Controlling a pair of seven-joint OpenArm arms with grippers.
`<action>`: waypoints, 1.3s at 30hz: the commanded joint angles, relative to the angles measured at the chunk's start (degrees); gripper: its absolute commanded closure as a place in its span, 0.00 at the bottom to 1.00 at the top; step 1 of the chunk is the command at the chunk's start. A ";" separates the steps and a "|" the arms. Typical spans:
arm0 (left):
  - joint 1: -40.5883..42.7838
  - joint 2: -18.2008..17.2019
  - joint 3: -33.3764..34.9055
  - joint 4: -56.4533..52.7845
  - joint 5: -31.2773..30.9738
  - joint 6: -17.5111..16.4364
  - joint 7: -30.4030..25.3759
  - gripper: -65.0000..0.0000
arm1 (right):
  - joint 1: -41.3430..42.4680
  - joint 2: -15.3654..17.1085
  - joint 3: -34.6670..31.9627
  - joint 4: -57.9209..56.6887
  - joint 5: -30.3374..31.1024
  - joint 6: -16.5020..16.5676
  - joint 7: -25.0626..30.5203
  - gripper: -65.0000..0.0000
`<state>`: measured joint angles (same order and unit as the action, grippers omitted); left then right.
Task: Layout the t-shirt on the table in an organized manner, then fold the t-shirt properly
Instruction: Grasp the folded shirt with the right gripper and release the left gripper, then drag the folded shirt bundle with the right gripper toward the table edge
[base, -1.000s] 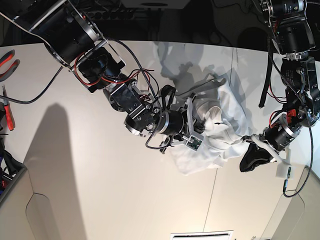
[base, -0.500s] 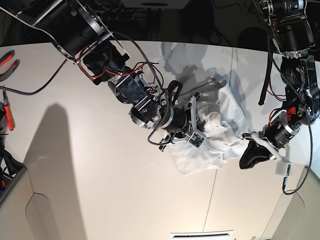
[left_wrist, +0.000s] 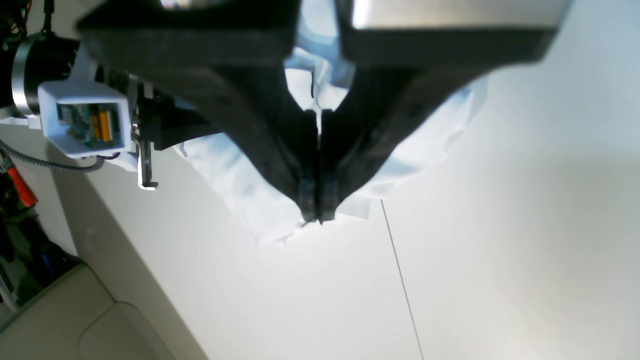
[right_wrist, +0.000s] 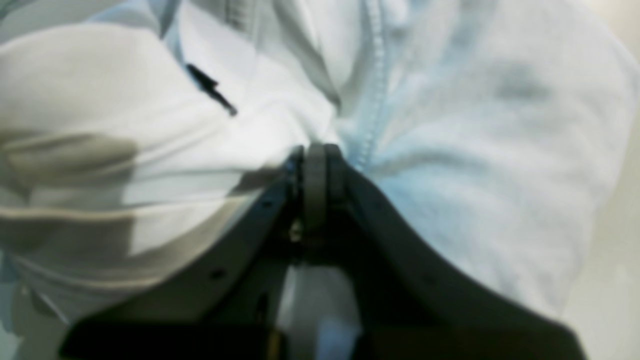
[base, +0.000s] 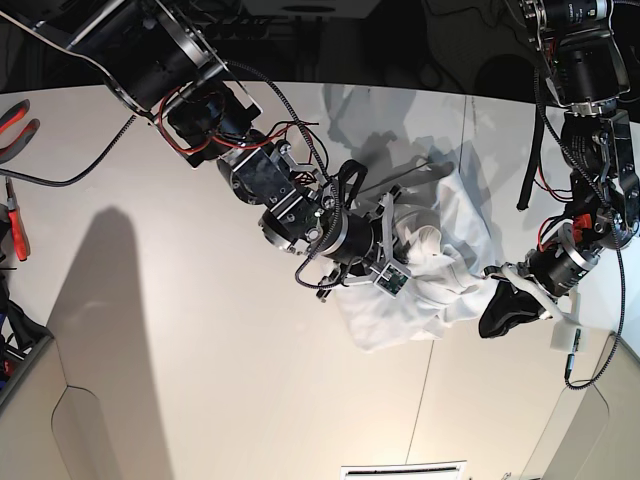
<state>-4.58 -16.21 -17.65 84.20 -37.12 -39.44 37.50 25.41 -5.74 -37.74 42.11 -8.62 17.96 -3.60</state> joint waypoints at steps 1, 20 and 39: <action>-0.96 -0.76 -0.22 0.90 -1.20 -0.56 -1.25 1.00 | 0.44 0.68 0.28 -0.28 -1.92 -1.33 -5.29 1.00; -0.96 -0.76 -0.22 0.90 -1.18 -0.56 -1.25 1.00 | -0.22 1.31 12.46 -0.28 -10.93 -21.64 -21.14 1.00; -0.63 -0.79 -0.22 0.90 -1.18 -0.56 -1.22 1.00 | -0.22 0.96 24.17 17.79 -15.61 -22.12 -62.73 1.00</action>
<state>-4.29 -16.21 -17.63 84.20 -37.04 -39.44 37.50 24.64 -4.62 -13.67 59.77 -25.19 -4.78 -64.34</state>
